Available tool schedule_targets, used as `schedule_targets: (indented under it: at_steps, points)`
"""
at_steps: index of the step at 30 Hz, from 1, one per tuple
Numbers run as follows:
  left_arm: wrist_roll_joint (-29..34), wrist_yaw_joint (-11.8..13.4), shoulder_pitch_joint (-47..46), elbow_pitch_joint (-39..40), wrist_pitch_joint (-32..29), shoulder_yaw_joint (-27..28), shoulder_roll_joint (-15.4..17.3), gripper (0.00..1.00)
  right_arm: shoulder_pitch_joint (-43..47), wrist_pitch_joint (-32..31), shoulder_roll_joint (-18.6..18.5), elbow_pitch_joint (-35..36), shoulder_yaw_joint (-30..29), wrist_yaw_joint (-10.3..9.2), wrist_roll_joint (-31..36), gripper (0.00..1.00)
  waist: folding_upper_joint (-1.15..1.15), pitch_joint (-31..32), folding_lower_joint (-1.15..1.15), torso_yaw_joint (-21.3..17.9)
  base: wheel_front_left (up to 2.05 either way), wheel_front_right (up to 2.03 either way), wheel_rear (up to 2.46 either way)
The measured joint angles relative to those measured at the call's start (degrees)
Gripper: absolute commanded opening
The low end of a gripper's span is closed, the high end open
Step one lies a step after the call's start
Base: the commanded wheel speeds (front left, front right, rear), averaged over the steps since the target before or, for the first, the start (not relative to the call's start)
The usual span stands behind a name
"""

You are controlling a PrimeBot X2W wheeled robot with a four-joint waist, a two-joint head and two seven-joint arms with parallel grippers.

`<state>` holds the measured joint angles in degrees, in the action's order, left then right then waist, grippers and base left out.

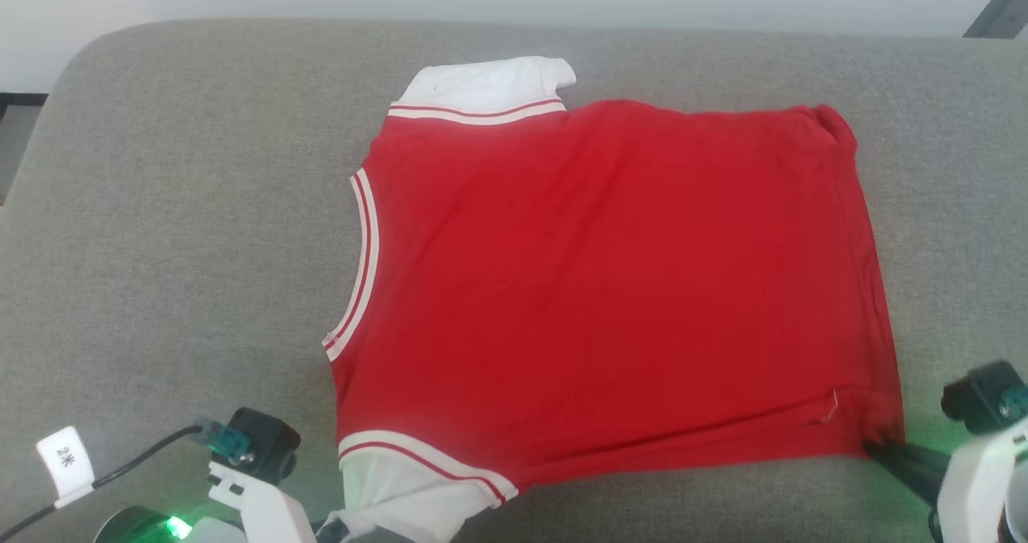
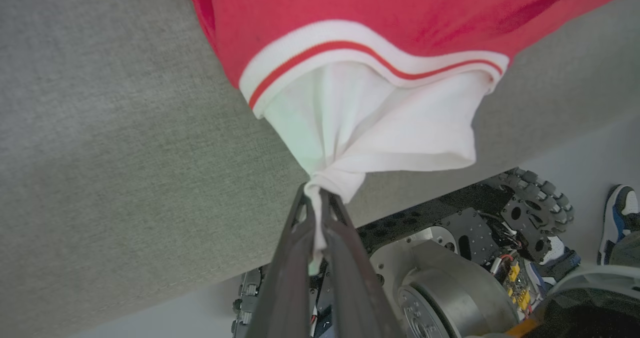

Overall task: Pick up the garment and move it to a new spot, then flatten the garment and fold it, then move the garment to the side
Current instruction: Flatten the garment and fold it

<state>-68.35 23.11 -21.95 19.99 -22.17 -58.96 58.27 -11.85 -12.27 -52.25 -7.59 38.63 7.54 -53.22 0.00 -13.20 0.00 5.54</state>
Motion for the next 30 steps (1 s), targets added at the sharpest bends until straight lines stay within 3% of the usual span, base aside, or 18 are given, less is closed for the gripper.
schedule_targets:
  at_steps: [8, 12, 16, 17, 23, 24, 30]
  points:
    - [2.6, 1.0, -2.7, 2.7, 1.7, 2.8, 3.8, 0.0, 6.0, 0.2, -0.4, 5.1, -9.4, 0.01, 0.4, 0.0, 0.0, -0.9, 0.0, -0.6, 0.0, 0.0, 0.0]
    - [6.8, -1.2, -8.8, 2.7, 1.0, 4.6, 5.1, 0.0, 5.3, -1.1, 1.8, 6.1, -14.6, 0.01, 3.4, 0.0, 0.0, -1.4, 0.0, -1.3, 0.0, 0.0, 0.0]
    - [10.2, -5.3, -15.8, -0.2, -1.3, 5.6, 4.0, 0.0, 1.3, -4.1, 5.2, 6.2, -18.7, 0.01, 7.8, 0.0, 0.0, -2.3, 0.0, -2.1, 0.0, 0.0, 0.0]
    - [10.2, -5.3, -15.8, -0.2, -1.3, 5.6, 4.0, 0.0, 1.3, -4.1, 5.2, 6.2, -18.7, 0.01, 7.8, 0.0, 0.0, -2.3, 0.0, -2.1, 0.0, 0.0, 0.0]
    - [13.2, -12.8, -25.8, -11.3, -3.5, 5.6, -2.6, 0.0, -7.1, -8.8, 11.7, 3.5, -19.5, 0.0, 13.1, 0.0, 0.0, -4.3, 0.0, -3.3, 0.0, 0.0, 0.0]
    - [14.4, -15.1, -28.4, -15.9, -4.0, 5.2, -5.4, 0.0, -9.9, -9.6, 13.1, 1.5, -18.9, 0.0, 14.0, 0.0, 0.0, -5.1, 0.0, -3.6, 0.0, 0.0, 0.0]
    - [14.5, -21.0, -33.8, -31.5, -5.2, 3.4, -13.0, 0.0, -17.6, -10.8, 16.8, -6.3, -15.2, 0.0, 16.4, 0.0, 0.0, -7.2, 0.0, -4.3, 0.0, 0.0, 0.0]
